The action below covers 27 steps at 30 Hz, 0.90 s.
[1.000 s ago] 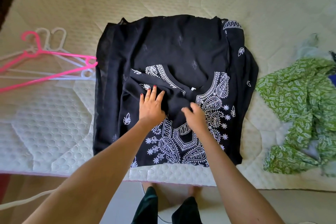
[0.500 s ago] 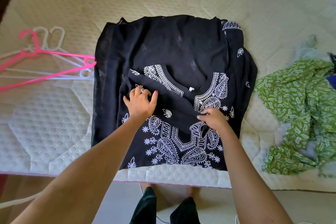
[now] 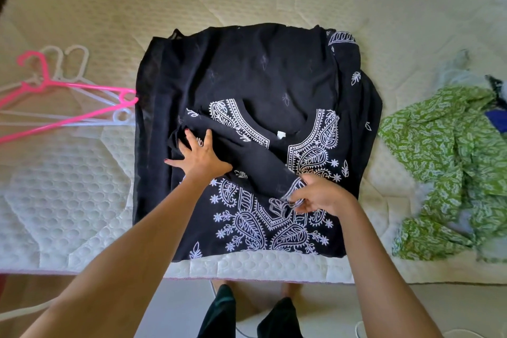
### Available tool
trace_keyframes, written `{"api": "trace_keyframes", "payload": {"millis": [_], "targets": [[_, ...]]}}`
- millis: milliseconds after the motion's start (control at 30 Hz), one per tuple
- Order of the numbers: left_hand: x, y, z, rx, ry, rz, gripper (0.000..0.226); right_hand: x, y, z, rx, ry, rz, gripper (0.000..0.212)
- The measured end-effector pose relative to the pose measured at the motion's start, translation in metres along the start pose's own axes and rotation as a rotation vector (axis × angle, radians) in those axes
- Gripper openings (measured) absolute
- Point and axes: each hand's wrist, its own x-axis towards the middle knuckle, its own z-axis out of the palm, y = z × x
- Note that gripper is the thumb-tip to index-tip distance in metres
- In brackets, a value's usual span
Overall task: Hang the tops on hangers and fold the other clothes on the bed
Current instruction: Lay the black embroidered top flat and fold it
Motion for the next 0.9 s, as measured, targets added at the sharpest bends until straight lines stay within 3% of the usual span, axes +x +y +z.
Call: {"api": "trace_keyframes", "payload": {"millis": [100,133,267,400,500,633,800,900], "targets": [[-0.007,0.011,-0.002,0.022,0.037,-0.049,0.102,0.01,0.016,-0.007,-0.671,0.25,0.077,0.015],[-0.011,0.018,-0.001,0.047,0.085,-0.037,0.101,0.014,0.017,-0.01,-0.769,0.339,0.04,0.015],[-0.031,0.066,0.015,0.093,0.31,0.249,0.085,0.023,0.0,-0.03,-0.658,0.622,-0.139,0.036],[-0.039,0.12,0.039,0.108,0.248,0.576,0.068,0.046,-0.024,-0.062,-0.746,0.804,-0.339,0.046],[-0.036,0.151,0.056,0.153,0.141,0.736,0.068,0.062,-0.034,-0.092,-0.987,0.795,-0.435,0.064],[-0.023,0.175,0.066,0.312,-0.051,0.808,0.085,0.072,-0.037,-0.127,-1.232,0.638,-0.344,0.079],[-0.02,0.201,0.063,0.433,-0.153,0.633,0.111,0.062,-0.043,-0.138,-1.545,0.765,-0.289,0.03],[-0.028,0.221,0.061,0.406,-0.197,0.535,0.116,0.061,-0.037,-0.141,-1.593,0.782,-0.345,0.033]]}}
